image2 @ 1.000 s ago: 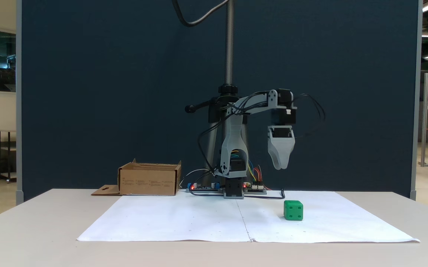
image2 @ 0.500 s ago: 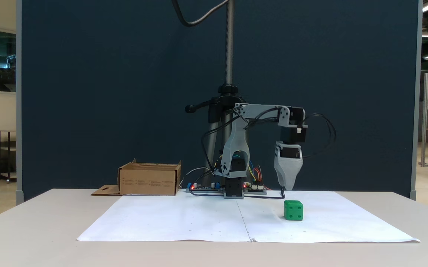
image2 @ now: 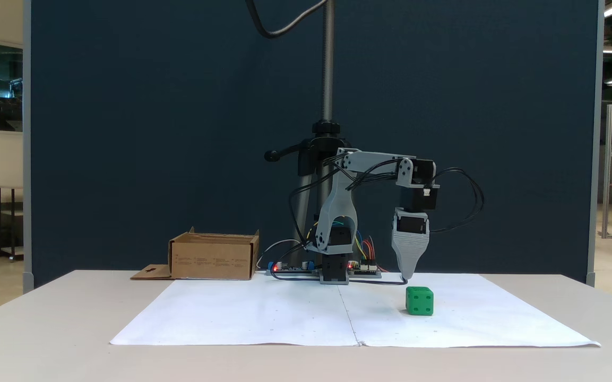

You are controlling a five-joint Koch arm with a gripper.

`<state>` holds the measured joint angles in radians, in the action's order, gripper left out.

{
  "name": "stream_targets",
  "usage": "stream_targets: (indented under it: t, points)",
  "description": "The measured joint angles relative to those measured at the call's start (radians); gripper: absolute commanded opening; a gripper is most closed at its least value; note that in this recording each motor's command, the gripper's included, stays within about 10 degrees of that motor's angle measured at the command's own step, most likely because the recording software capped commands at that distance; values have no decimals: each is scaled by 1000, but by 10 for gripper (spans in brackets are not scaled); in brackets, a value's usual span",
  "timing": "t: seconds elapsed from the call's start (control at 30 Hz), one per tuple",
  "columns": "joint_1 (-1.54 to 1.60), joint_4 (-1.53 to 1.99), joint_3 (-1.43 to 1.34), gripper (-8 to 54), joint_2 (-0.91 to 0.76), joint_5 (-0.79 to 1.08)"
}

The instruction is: Grasp a green dice and put it in the bin.

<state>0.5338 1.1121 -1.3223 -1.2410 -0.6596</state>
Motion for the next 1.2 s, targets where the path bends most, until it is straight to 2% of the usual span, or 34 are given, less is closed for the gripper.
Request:
stream_targets:
  t: [1.2]
  points:
    - [72, -92, -5, 410, 158, -18]
